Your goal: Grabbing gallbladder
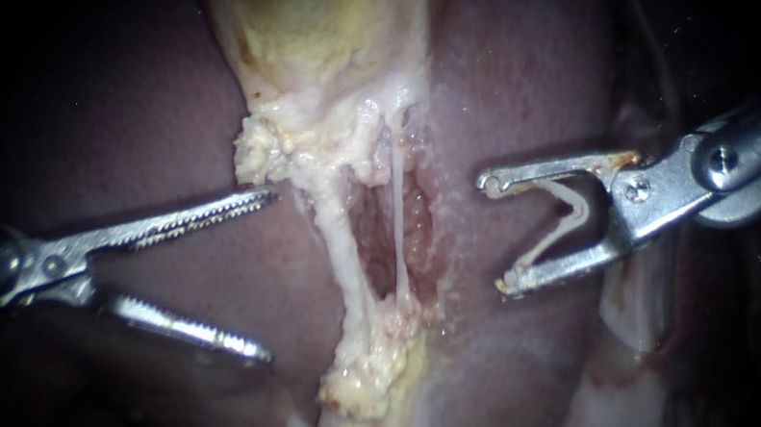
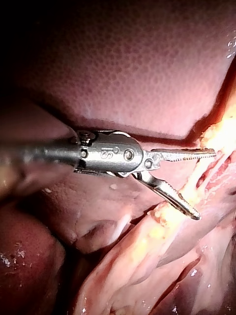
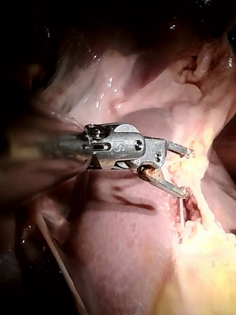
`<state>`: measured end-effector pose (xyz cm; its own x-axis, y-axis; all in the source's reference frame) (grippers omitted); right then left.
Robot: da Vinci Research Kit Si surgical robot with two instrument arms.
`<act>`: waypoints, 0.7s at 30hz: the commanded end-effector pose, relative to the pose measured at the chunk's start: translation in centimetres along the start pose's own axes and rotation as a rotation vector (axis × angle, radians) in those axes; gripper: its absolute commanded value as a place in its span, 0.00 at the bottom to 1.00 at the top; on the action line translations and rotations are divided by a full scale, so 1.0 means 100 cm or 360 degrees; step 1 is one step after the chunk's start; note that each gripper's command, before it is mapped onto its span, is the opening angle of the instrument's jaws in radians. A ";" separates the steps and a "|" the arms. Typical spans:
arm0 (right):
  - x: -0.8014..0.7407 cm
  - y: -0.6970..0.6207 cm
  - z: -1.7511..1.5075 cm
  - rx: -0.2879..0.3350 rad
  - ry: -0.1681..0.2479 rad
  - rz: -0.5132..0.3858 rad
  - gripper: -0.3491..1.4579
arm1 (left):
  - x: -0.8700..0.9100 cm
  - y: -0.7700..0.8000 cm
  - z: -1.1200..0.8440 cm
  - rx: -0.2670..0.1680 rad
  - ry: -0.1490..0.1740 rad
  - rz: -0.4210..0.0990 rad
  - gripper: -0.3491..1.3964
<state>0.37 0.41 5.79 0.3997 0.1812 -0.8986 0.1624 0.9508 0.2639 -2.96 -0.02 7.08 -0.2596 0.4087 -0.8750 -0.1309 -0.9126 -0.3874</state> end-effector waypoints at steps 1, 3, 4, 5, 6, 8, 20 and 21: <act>0.0000 0.0000 0.0000 0.0000 0.0000 0.0000 0.47 | 0.0002 -0.0001 -0.0003 0.0024 -0.0006 -0.0020 0.77; 0.0000 0.0000 0.0000 0.0000 0.0000 0.0000 0.47 | 0.0008 -0.0005 -0.0013 0.0081 -0.0018 -0.0047 0.79; 0.0000 0.0000 0.0000 0.0000 0.0000 0.0000 0.47 | 0.0011 -0.0008 -0.0018 0.0107 -0.0023 -0.0071 0.79; 0.0000 0.0000 0.0000 0.0000 0.0000 0.0000 0.47 | 0.0017 -0.0012 -0.0025 0.0147 -0.0031 -0.0097 0.79; 0.0000 0.0000 0.0000 0.0000 0.0000 0.0000 0.47 | 0.0021 -0.0015 -0.0031 0.0186 -0.0039 -0.0123 0.79; 0.0000 0.0000 0.0000 0.0000 0.0000 0.0000 0.47 | 0.0028 -0.0023 -0.0043 0.0275 -0.0057 -0.0169 0.79; 0.0000 0.0000 0.0001 0.0000 0.0000 0.0000 0.47 | 0.0011 -0.0051 -0.0012 0.0386 -0.0051 -0.0385 0.69; 0.0000 0.0000 0.0000 0.0000 0.0000 0.0000 0.47 | 0.0008 -0.0052 -0.0005 0.0389 -0.0047 -0.0411 0.66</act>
<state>0.37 0.41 5.79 0.3997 0.1810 -0.8986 0.1622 0.9509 0.2637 -2.91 0.48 7.23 -0.2119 0.6325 -0.7450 -0.4175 -0.7479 -0.5162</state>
